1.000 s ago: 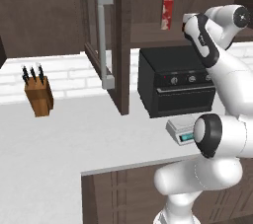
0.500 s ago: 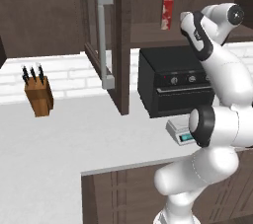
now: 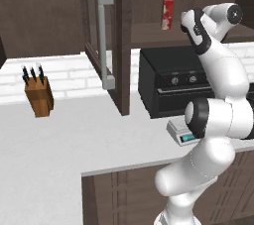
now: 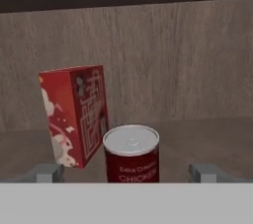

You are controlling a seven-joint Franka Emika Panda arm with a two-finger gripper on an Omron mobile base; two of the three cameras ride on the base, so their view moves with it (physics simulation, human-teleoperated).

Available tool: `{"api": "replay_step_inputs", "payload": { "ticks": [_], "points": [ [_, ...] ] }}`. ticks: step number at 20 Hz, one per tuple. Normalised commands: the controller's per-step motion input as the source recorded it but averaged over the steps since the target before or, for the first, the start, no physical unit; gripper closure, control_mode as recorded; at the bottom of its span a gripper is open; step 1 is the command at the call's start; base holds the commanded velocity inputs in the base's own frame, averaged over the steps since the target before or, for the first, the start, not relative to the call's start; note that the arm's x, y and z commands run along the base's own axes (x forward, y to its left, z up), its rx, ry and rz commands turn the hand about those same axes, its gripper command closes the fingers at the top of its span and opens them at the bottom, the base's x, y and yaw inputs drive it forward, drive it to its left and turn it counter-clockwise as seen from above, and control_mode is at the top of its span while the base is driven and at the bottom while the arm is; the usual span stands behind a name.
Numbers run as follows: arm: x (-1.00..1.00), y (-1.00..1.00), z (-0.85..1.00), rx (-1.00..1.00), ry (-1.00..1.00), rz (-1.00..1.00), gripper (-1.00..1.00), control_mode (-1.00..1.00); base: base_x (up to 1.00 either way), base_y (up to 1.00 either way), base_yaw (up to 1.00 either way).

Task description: Pick the canned food and place it on the digital scale for weighing, and close the cabinet.

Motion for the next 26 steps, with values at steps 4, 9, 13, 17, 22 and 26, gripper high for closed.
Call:
{"api": "replay_step_inputs", "payload": {
  "ticks": [4, 9, 13, 17, 22, 26],
  "points": [
    [0.24, 0.0, -0.18, 0.0, 0.0, 0.0, -1.0, -1.0, 0.0, 0.0, 0.0],
    [0.22, -0.01, -0.17, 0.0, 0.0, 0.0, -1.0, -1.0, 0.0, 0.0, 0.0],
    [0.15, -0.04, -0.04, 0.0, 0.0, 0.0, -1.0, -1.0, 0.0, 0.0, 0.0],
    [0.16, -0.01, -0.01, 0.0, 0.0, 0.0, -1.0, -1.0, 0.0, 0.0, 0.0],
    [0.26, 0.0, -0.01, 0.0, 0.0, 0.0, -1.0, -1.0, 0.0, 0.0, 0.0],
    [0.33, -0.04, -0.04, 0.0, 0.0, 0.0, -1.0, -1.0, 0.0, 0.0, 0.0]
  ]
}}
